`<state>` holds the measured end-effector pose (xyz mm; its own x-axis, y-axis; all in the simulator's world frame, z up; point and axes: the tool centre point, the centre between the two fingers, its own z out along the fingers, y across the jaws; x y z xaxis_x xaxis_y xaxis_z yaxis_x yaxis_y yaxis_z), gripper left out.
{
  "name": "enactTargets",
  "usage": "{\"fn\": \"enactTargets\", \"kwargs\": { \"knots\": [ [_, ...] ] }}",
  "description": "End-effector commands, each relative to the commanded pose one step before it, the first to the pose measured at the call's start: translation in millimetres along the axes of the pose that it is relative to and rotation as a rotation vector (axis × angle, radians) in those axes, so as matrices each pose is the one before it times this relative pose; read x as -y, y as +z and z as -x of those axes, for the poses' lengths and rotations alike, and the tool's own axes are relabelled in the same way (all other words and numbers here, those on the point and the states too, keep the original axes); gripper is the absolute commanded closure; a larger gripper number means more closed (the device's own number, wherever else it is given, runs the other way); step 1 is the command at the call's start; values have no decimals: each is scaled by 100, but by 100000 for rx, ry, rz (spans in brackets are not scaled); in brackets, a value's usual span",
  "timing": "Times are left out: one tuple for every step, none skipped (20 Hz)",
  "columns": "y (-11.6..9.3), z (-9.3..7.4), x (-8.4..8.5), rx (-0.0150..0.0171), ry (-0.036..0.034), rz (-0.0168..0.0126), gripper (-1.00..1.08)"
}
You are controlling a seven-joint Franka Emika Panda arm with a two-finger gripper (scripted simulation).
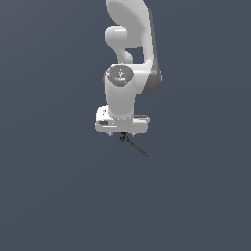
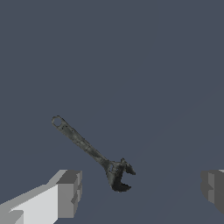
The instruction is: Pick up the object and move it to a goal position.
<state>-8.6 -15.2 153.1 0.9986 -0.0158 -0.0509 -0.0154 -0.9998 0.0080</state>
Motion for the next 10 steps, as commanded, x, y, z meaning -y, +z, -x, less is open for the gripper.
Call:
{"fn": "enactTargets", "kwargs": {
  "knots": [
    [0,0,-1,0,0,0,-92],
    [-7,-9,13,-24,-95,-6,-92],
    [-17,-28,27,-64,-259,-22,-92],
    [-30,-46,50,-108,-433,-36,-92],
    [-42,-65,65,-150,-593,-51,-92],
    [-58,-85,86,-196,-760,-66,-92],
    [-75,-104,102,-236,-884,-81,-92],
    [-74,-95,89,-211,-758,-74,-92],
    [-67,-80,69,-172,-578,-63,-92],
    [-60,-64,51,-132,-402,-51,-92]
  ]
}}
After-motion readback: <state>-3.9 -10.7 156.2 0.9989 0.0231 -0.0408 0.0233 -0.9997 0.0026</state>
